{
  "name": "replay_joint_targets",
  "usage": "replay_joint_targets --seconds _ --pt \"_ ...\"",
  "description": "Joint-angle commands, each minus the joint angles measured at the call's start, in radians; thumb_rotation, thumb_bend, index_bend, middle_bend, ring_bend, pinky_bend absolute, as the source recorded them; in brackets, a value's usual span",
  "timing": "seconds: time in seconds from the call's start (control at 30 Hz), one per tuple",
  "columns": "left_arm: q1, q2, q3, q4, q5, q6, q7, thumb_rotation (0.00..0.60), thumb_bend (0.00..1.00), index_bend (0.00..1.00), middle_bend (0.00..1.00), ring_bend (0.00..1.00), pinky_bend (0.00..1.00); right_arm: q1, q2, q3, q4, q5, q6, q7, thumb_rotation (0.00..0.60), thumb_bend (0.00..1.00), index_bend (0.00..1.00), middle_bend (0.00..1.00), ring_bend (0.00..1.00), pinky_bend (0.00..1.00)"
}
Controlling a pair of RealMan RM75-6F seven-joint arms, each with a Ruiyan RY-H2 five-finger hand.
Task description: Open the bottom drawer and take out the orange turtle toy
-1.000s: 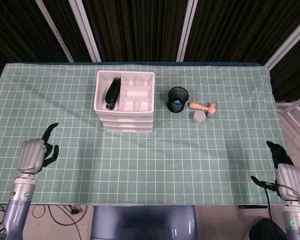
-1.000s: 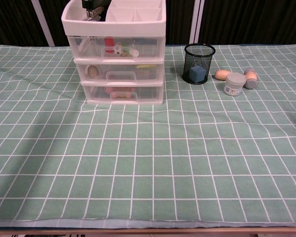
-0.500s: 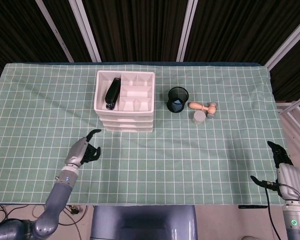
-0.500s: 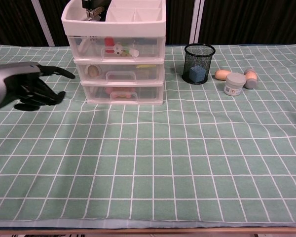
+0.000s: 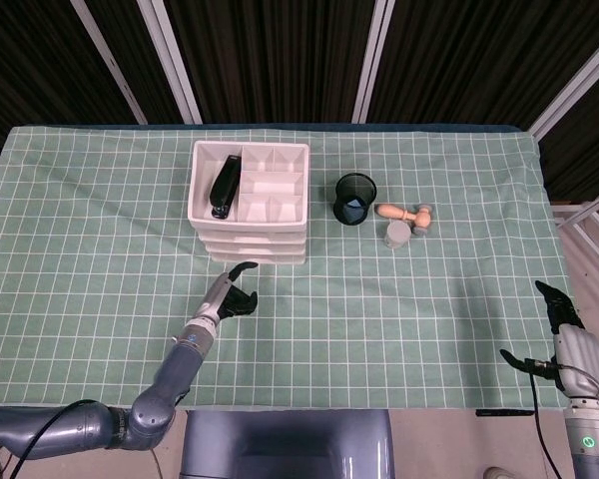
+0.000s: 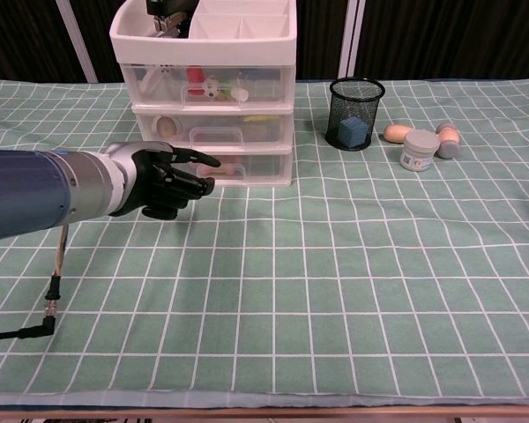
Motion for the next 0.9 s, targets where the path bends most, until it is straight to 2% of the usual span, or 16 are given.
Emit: replay_joint_targets --seconds 0.03,0.53,0.9 --pt "-0.02 -0.034 -0.017 0.044 -0.033 -0.015 -0.036 0.6 0.56 0.15 1.0 1.0 1.0 0.0 0.001 0.001 -0.002 0.002 -0.002 0.004 0.6 0.13 0.0 0.1 0.0 0.18" --pt "-0.065 -0.136 -0.037 0.209 -0.038 -0.037 -0.115 0.6 0.56 0.15 1.0 1.0 1.0 0.001 0.005 0.004 -0.009 0.013 -0.011 0.014 0.6 0.13 0.0 0.1 0.0 0.18" --pt "-0.058 -0.176 -0.041 0.254 -0.009 -0.007 -0.147 0.6 0.56 0.15 1.0 1.0 1.0 0.001 0.007 0.006 -0.013 0.019 -0.015 0.016 0.6 0.13 0.0 0.1 0.0 0.18"
